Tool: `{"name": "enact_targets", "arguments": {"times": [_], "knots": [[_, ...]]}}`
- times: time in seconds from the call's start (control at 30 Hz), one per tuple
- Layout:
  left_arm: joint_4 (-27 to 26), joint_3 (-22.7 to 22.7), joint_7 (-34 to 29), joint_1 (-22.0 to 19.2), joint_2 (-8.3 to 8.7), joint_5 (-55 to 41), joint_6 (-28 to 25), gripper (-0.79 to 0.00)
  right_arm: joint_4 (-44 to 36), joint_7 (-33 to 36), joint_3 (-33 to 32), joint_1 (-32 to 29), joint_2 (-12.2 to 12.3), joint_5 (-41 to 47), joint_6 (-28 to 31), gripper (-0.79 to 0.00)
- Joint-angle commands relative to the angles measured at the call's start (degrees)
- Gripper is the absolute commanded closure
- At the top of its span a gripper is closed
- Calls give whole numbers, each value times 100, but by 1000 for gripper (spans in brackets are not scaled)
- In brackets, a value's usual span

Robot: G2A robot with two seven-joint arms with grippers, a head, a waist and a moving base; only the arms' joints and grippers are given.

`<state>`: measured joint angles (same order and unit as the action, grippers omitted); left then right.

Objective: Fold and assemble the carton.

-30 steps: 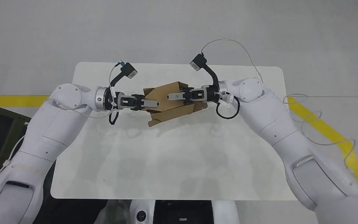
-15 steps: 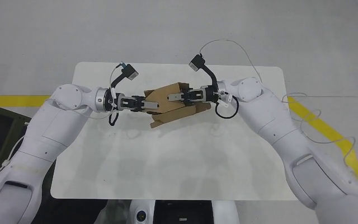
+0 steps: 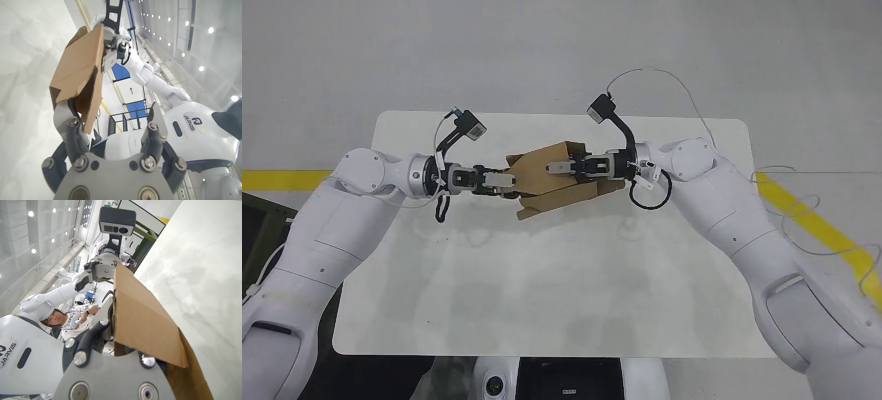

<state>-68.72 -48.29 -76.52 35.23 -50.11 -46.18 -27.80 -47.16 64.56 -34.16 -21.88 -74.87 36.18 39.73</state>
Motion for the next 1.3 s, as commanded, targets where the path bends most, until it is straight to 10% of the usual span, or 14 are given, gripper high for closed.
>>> {"name": "enact_targets", "arguments": {"times": [0.0, 1.27], "knots": [[23, -37, -131, 50, -20, -338, 133, -785, 32, -19, -3, -7, -7, 7, 19, 0], [-150, -607, -351, 98, -501, -90, 353, -785, 208, -274, -201, -77, -433, -511, 38, 0]]}}
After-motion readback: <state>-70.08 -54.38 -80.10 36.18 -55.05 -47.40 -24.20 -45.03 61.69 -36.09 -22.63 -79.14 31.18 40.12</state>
